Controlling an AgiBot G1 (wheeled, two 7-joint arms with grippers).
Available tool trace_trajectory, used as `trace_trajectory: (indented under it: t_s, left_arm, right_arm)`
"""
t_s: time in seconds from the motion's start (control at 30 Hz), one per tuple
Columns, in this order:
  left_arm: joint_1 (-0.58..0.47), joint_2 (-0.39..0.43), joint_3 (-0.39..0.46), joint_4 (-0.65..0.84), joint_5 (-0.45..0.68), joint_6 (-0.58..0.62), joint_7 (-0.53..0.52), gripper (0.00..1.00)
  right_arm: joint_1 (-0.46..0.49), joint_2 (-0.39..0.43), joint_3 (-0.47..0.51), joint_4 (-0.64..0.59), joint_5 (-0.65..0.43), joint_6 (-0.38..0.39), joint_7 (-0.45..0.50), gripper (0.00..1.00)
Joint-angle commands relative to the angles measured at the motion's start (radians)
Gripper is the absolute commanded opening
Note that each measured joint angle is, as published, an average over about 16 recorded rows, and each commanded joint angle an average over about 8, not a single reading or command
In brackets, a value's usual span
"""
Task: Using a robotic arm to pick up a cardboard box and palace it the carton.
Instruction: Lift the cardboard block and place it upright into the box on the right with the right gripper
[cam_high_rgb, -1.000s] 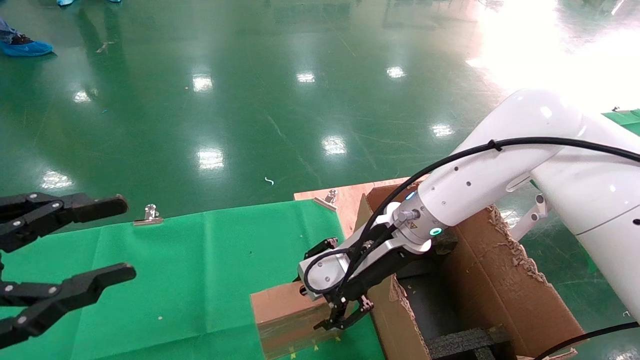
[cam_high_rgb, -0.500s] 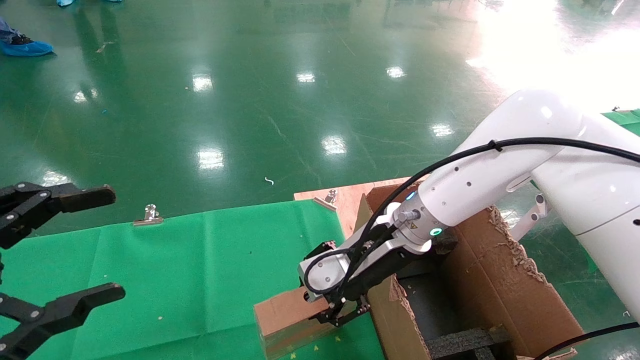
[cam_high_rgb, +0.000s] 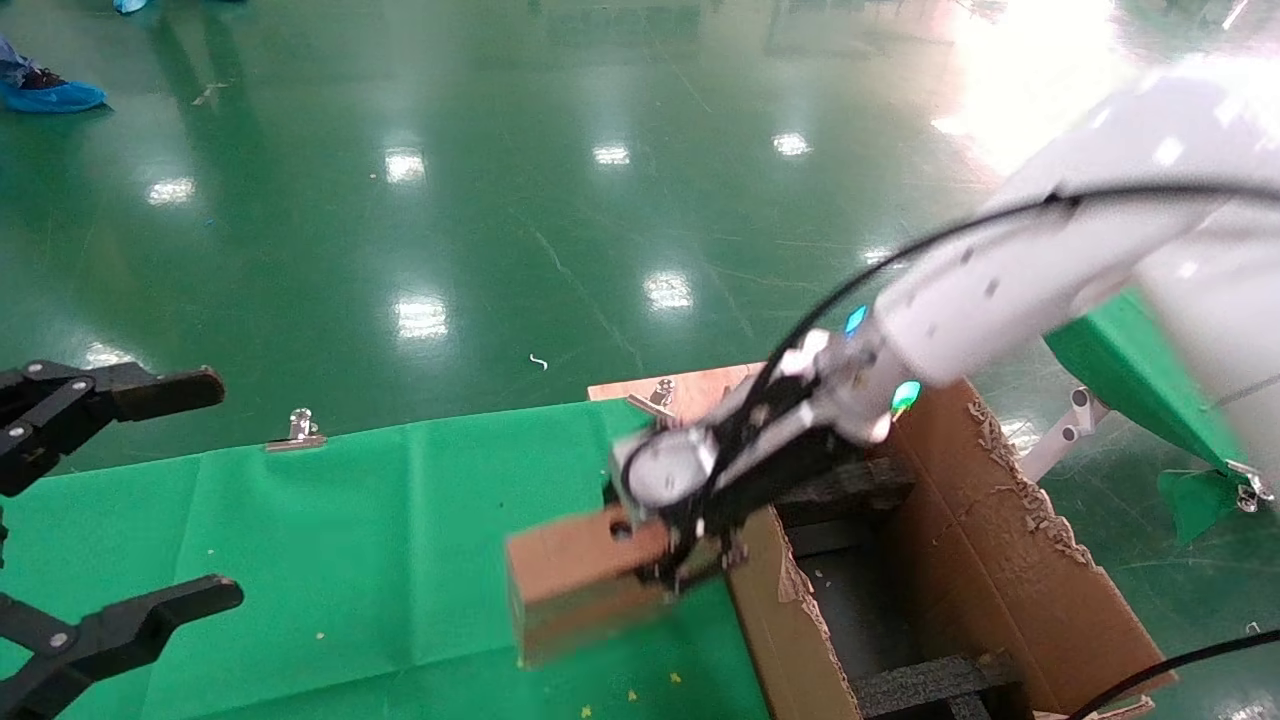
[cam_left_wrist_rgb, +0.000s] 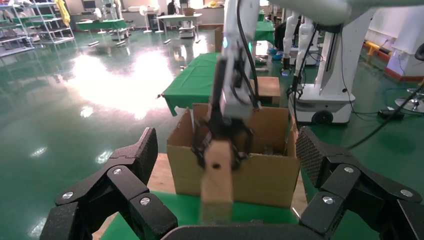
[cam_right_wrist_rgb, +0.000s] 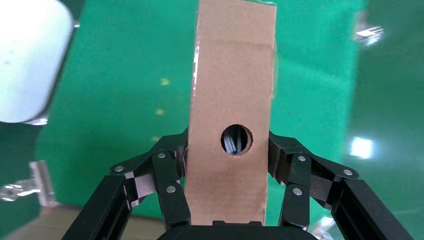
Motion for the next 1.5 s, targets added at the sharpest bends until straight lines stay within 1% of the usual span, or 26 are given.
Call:
trace_trajectory:
  t_s: [0.03,0.3,0.43,0.57,0.7,0.83,0.97,1.1,1.5]
  left_arm:
    - [0.000,0.000,0.000,0.000,0.000,0.000,0.000,1.00]
    - [0.000,0.000,0.000,0.000,0.000,0.000,0.000,1.00]
    - [0.000,0.000,0.000,0.000,0.000,0.000,0.000,1.00]
    - [0.000,0.000,0.000,0.000,0.000,0.000,0.000,1.00]
    - [0.000,0.000,0.000,0.000,0.000,0.000,0.000,1.00]
    - [0.000,0.000,0.000,0.000,0.000,0.000,0.000,1.00]
    - [0.000,0.000,0.000,0.000,0.000,0.000,0.000,1.00]
    - [0.000,0.000,0.000,0.000,0.000,0.000,0.000,1.00]
    - [0.000,0.000,0.000,0.000,0.000,0.000,0.000,1.00]
  right_arm:
    - [0.039,0.003,-0.004,-0.013,0.017,-0.006,-0.001,0.00]
    - [0.264,-0.001,-0.098,-0.115,0.082,-0.010,-0.064,0.00]
    - [0.350,-0.010,-0.151,-0.179,0.111,-0.010,-0.112,0.00]
    - [0.399,-0.020,-0.204,-0.236,0.145,-0.009,-0.154,0.00]
    - [0.423,-0.022,-0.254,-0.276,0.180,-0.008,-0.184,0.00]
    - [0.445,-0.007,-0.299,-0.301,0.207,-0.007,-0.201,0.00]
    - [0.478,0.029,-0.349,-0.311,0.219,-0.009,-0.206,0.00]
    - [0.523,0.083,-0.409,-0.301,0.218,-0.011,-0.193,0.00]
    - [0.649,0.280,-0.595,-0.201,0.223,-0.008,-0.111,0.00]
